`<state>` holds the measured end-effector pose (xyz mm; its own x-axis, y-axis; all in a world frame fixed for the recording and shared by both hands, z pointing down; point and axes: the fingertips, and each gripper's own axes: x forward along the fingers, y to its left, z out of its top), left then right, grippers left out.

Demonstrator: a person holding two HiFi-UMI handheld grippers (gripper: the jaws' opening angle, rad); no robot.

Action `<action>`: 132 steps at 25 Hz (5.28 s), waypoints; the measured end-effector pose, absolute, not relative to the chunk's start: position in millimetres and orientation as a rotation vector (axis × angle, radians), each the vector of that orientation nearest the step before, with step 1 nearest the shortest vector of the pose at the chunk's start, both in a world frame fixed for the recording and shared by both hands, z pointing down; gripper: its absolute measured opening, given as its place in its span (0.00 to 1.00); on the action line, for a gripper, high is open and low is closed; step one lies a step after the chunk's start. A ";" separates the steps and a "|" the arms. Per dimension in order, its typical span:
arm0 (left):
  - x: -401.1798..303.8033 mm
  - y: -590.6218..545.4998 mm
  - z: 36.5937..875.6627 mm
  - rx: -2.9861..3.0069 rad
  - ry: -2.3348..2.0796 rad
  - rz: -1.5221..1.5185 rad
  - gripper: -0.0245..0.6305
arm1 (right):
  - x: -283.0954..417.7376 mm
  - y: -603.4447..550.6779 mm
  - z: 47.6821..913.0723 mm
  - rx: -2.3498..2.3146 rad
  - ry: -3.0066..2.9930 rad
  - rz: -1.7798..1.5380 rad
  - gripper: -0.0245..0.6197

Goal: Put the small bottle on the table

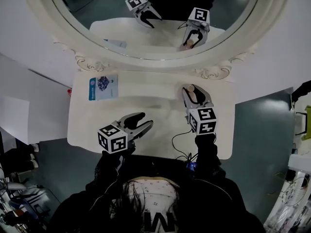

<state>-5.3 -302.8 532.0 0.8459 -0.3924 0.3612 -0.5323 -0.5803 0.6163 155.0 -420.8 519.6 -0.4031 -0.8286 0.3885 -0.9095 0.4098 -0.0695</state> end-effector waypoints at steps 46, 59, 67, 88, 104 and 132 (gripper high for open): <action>-100.3 -219.8 505.6 2.341 -0.673 0.186 0.37 | 83.8 -272.2 470.6 1.692 -2.534 0.558 0.33; -127.9 -150.1 496.5 2.431 -0.591 0.196 0.37 | -37.2 -173.2 449.7 1.541 -2.645 0.512 0.26; -106.6 -127.7 486.3 2.447 -0.567 0.148 0.37 | -47.6 -136.3 438.8 1.439 -2.656 0.432 0.10; 5.3 15.2 476.0 2.416 -0.714 0.108 0.37 | 48.8 21.8 434.8 1.198 -2.743 0.368 0.05; 13.7 128.2 484.9 2.379 -0.818 0.190 0.37 | 56.1 113.1 446.2 1.091 -2.821 0.405 0.05; -41.2 166.8 482.3 2.307 -1.029 0.057 0.37 | -0.6 146.6 449.0 0.819 -2.830 0.287 0.05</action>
